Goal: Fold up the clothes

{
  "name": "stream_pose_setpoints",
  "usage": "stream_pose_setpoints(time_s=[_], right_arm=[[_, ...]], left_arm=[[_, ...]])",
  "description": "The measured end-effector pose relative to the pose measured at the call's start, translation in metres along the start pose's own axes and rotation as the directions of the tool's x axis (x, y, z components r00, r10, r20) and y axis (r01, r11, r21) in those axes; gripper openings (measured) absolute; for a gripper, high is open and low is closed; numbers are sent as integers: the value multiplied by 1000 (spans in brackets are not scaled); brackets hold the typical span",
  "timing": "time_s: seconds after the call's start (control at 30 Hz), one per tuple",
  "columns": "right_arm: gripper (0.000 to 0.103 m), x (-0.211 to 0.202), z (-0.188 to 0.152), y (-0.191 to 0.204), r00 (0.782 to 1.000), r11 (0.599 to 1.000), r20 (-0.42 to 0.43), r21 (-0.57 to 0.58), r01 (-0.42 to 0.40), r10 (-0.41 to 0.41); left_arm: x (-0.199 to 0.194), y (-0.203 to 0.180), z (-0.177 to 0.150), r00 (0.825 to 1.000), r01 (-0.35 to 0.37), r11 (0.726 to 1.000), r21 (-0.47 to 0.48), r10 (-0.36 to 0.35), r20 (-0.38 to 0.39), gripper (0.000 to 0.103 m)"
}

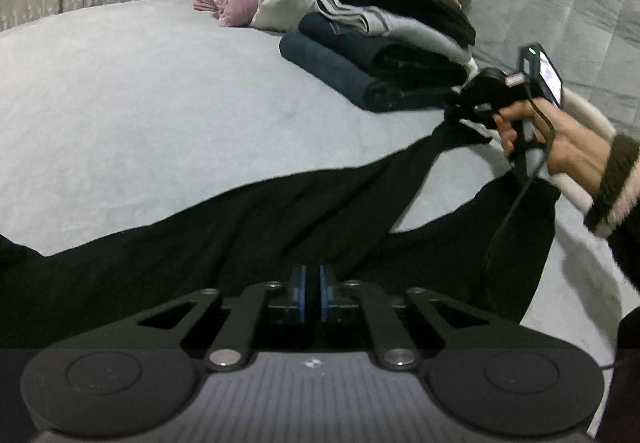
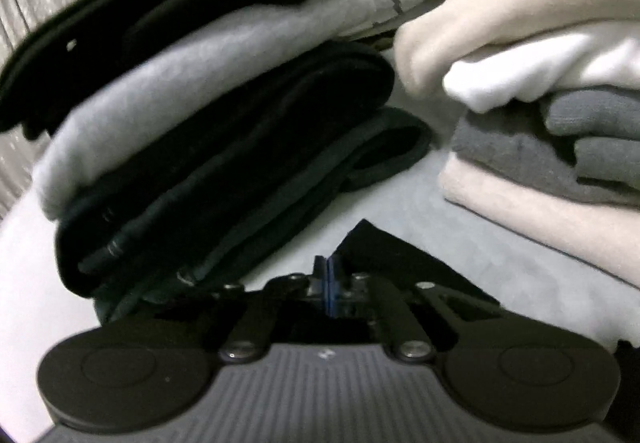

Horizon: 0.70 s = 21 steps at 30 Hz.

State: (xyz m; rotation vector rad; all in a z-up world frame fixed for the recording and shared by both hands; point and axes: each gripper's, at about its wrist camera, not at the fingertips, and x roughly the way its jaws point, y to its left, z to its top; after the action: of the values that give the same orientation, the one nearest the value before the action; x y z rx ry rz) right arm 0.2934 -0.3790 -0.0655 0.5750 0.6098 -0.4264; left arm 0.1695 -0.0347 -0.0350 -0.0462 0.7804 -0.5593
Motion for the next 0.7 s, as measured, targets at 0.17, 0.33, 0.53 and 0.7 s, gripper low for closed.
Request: stream_pose_setpoints(time_s=[0.17, 0.33, 0.53, 0.7], right_arm=[[1, -46, 9, -18, 996, 999, 77, -4, -50, 50], [1, -88, 14, -33, 990, 997, 116, -13, -78, 79], [1, -121, 4, -56, 991, 996, 109, 1, -84, 83], [1, -142, -16, -79, 991, 996, 108, 15, -86, 84]], left_arm=[[-19, 6, 7, 997, 65, 997, -36, -64, 42, 2], [-36, 6, 8, 990, 129, 991, -46, -126, 56, 0], [-53, -3, 3, 977, 209, 978, -23, -208, 41, 0], [-58, -20, -4, 975, 221, 975, 31, -221, 8, 0]])
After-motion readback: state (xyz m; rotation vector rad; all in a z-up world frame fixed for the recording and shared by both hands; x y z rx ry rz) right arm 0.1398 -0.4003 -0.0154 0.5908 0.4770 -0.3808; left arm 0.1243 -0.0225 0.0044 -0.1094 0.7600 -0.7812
